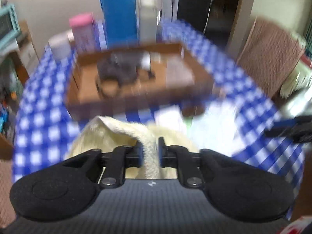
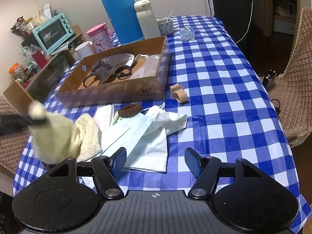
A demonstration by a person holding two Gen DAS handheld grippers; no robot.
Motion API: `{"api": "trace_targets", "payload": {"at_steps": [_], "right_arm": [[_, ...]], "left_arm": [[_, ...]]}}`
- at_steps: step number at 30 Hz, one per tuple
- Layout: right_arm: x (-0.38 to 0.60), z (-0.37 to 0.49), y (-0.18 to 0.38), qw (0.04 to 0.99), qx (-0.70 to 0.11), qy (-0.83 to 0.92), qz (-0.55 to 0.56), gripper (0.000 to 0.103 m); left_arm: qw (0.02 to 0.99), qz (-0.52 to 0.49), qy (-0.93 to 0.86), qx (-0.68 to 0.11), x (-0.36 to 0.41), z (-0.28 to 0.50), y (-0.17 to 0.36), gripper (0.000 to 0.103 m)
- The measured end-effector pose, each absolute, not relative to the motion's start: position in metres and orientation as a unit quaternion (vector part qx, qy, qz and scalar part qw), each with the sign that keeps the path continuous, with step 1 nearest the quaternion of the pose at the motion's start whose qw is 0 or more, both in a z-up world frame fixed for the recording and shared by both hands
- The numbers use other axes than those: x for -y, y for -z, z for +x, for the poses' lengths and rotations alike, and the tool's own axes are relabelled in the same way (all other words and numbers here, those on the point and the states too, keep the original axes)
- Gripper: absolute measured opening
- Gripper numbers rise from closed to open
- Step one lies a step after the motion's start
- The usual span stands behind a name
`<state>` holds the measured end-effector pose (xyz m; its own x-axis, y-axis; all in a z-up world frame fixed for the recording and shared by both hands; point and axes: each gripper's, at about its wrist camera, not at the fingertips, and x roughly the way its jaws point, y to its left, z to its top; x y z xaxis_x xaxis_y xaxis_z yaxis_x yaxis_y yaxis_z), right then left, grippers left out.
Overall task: Organize soft objects
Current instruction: 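Lift the towel with the left tool while the right tool grasps the tan rolled item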
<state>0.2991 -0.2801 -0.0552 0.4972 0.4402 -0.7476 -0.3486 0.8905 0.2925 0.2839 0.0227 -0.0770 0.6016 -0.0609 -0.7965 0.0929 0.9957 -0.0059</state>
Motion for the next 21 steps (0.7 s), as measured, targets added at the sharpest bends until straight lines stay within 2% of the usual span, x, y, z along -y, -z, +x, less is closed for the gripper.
{"api": "trace_targets", "payload": {"at_steps": [3, 5, 7, 9, 11, 13, 15, 16, 17, 19, 20, 21], "right_arm": [[0.283, 0.299, 0.055, 0.864, -0.447, -0.226, 0.05, 0.066], [0.287, 0.299, 0.056, 0.865, -0.448, -0.221, 0.053, 0.066], [0.29, 0.3, 0.058, 0.864, -0.451, -0.216, 0.058, 0.066], [0.293, 0.302, 0.062, 0.862, -0.457, -0.21, 0.063, 0.066], [0.293, 0.305, 0.064, 0.861, -0.46, -0.207, 0.066, 0.066], [0.293, 0.309, 0.065, 0.861, -0.459, -0.208, 0.067, 0.066], [0.292, 0.314, 0.065, 0.864, -0.455, -0.209, 0.061, 0.066], [0.291, 0.316, 0.064, 0.866, -0.451, -0.209, 0.057, 0.066], [0.291, 0.319, 0.064, 0.868, -0.447, -0.209, 0.051, 0.066], [0.291, 0.327, 0.064, 0.873, -0.439, -0.209, 0.038, 0.066], [0.291, 0.331, 0.064, 0.876, -0.434, -0.209, 0.031, 0.066], [0.29, 0.335, 0.064, 0.878, -0.43, -0.209, 0.025, 0.066]], "left_arm": [[0.875, 0.04, 0.019, -0.481, -0.012, 0.293, 0.115, 0.022], [0.876, 0.027, 0.004, -0.481, -0.015, 0.291, 0.121, 0.038], [0.88, 0.007, -0.003, -0.476, -0.018, 0.291, 0.12, 0.048], [0.883, -0.013, 0.001, -0.469, -0.021, 0.294, 0.118, 0.05], [0.885, -0.032, 0.006, -0.464, -0.022, 0.299, 0.117, 0.06], [0.886, -0.038, -0.004, -0.463, -0.021, 0.302, 0.118, 0.065], [0.882, -0.036, -0.021, -0.469, -0.021, 0.309, 0.125, 0.063], [0.881, -0.036, -0.026, -0.471, -0.021, 0.312, 0.127, 0.056], [0.881, -0.036, -0.029, -0.472, -0.022, 0.315, 0.13, 0.041], [0.882, -0.027, -0.035, -0.469, -0.024, 0.318, 0.132, 0.02], [0.884, -0.02, -0.036, -0.466, -0.025, 0.319, 0.131, 0.014], [0.886, -0.014, -0.036, -0.462, -0.026, 0.319, 0.128, 0.013]]}}
